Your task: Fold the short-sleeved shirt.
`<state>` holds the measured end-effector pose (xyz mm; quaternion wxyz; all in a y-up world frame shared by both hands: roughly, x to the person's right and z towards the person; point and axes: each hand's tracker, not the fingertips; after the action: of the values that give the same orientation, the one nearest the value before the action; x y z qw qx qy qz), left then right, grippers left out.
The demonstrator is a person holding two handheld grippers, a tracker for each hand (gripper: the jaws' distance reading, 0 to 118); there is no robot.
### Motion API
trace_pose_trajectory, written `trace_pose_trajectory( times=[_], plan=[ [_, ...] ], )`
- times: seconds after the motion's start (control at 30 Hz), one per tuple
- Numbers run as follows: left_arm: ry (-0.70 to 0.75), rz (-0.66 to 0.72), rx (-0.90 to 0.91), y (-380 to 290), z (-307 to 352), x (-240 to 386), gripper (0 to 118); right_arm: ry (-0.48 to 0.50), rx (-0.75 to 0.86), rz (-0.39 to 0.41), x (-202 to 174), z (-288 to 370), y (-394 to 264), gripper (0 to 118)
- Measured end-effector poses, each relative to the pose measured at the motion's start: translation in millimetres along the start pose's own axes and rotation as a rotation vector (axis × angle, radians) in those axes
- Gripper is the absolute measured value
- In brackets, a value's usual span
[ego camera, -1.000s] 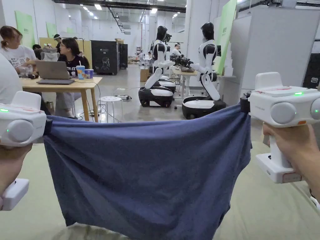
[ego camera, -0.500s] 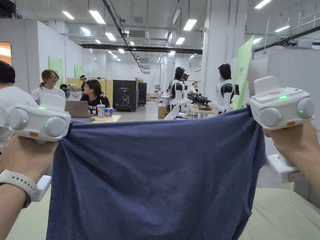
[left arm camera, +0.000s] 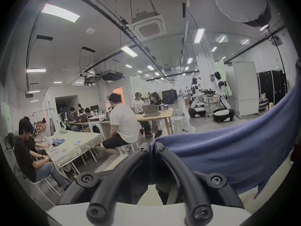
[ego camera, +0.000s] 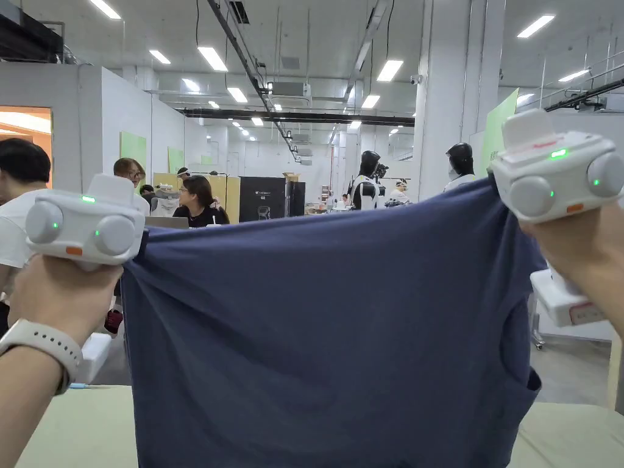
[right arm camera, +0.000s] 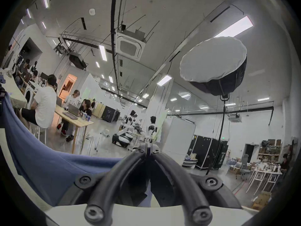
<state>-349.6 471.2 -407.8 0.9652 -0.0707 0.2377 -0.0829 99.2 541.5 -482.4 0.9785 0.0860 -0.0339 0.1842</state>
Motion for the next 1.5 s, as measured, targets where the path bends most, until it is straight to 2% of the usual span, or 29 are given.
trace_pose_trajectory(
  times=[0.13, 0.17, 0.47, 0.6, 0.7, 0.73, 0.83, 0.87, 0.9, 0.97, 1.0, 1.03, 1.13, 1.2, 1.23, 1.27, 1.3, 1.33, 1.37, 1.5],
  plan=[
    [-0.038, 0.010, -0.091, -66, -19, 24, 3, 0.029, -0.098, -0.076, -19, -5, -74, 2],
    [-0.030, 0.005, -0.095, -78, -22, 29, 3, 0.029, -0.124, -0.071, -23, -6, -88, 2],
    [-0.074, 0.023, -0.153, -115, 17, 32, 3, 0.051, -0.166, -0.092, -12, 42, -118, 2],
    [-0.123, 0.049, -0.178, -142, 72, 19, 3, 0.089, -0.191, -0.093, 0, 109, -136, 2],
    [-0.176, 0.068, -0.208, -182, 126, 5, 3, 0.153, -0.226, -0.021, 9, 167, -166, 2],
    [-0.194, 0.058, -0.210, -199, 146, 2, 3, 0.166, -0.246, -0.021, 8, 192, -178, 2],
    [-0.231, -0.018, -0.270, -263, 201, -9, 3, 0.276, -0.341, -0.004, 5, 256, -229, 2],
    [-0.239, -0.007, -0.306, -285, 217, -12, 3, 0.316, -0.385, 0.000, 1, 275, -247, 2],
    [-0.270, -0.001, -0.358, -313, 233, -16, 3, 0.338, -0.427, -0.033, -2, 298, -271, 2],
    [-0.288, -0.001, -0.441, -366, 265, -23, 3, 0.395, -0.521, -0.005, -15, 339, -316, 2],
    [-0.295, 0.008, -0.481, -392, 280, -28, 3, 0.395, -0.567, -0.018, -24, 359, -341, 2],
    [-0.285, 0.007, -0.518, -416, 294, -31, 3, 0.436, -0.618, -0.010, -31, 377, -364, 2],
    [-0.307, 0.038, -0.596, -457, 306, -42, 4, 0.444, -0.720, -0.039, -48, 409, -401, 2],
    [-0.300, 0.059, -0.596, -463, 302, -50, 14, 0.429, -0.764, -0.084, -50, 414, -408, 5],
    [-0.303, 0.065, -0.582, -461, 305, -52, 29, 0.400, -0.777, -0.092, -49, 415, -407, 13],
    [-0.290, 0.051, -0.548, -454, 307, -52, 66, 0.394, -0.779, -0.106, -47, 414, -404, 45],
    [-0.284, 0.029, -0.508, -446, 310, -52, 92, 0.385, -0.781, -0.123, -46, 415, -399, 78],
    [-0.284, 0.023, -0.476, -439, 312, -51, 109, 0.374, -0.781, -0.150, -46, 417, -393, 102],
    [-0.291, 0.020, -0.451, -430, 318, -48, 113, 0.381, -0.758, -0.179, -48, 422, -384, 118],
    [-0.336, 0.017, -0.308, -396, 353, -19, 111, 0.455, -0.623, -0.265, -73, 452, -340, 118]
  ],
)
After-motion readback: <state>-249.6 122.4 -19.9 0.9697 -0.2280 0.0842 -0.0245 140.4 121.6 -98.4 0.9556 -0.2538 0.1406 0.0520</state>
